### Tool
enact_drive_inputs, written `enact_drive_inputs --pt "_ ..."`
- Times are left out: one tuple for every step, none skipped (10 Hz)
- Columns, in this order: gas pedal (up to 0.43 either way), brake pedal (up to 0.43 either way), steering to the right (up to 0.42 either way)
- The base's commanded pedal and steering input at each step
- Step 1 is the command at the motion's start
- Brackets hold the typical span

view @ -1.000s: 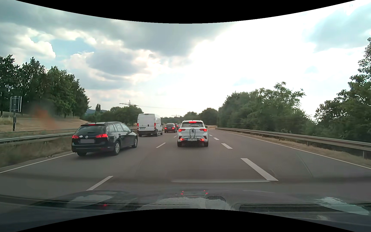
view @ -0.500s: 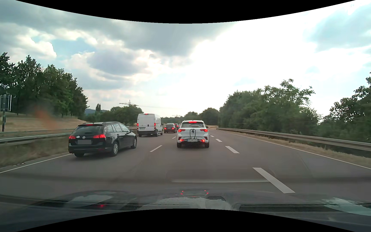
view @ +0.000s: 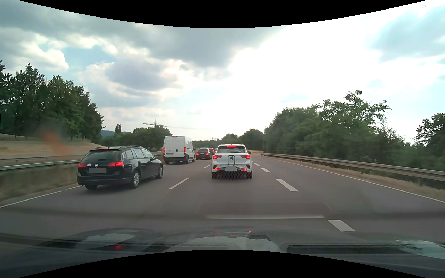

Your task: Follow the waypoints while adhering to traffic rules and regulations

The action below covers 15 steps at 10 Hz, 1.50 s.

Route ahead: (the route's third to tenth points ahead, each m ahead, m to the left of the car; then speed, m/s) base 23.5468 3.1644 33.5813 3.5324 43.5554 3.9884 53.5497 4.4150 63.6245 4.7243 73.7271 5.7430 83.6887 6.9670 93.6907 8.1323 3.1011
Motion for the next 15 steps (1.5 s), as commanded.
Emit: enact_drive_inputs --pt "0.000 0.146 -0.008" --pt "0.000 0.159 -0.008" --pt "0.000 0.159 -0.008" --pt "0.000 0.159 -0.008" --pt "0.000 0.159 -0.008" --pt "0.000 0.159 -0.008" --pt "0.000 0.159 -0.008" --pt "0.000 0.159 -0.008" --pt "0.000 0.159 -0.008" --pt "0.000 0.152 -0.008" --pt "0.000 0.146 -0.008" --pt "0.000 0.140 -0.008" --pt "0.000 0.128 -0.005" --pt "0.000 0.128 -0.003" --pt "0.000 0.128 0.000"
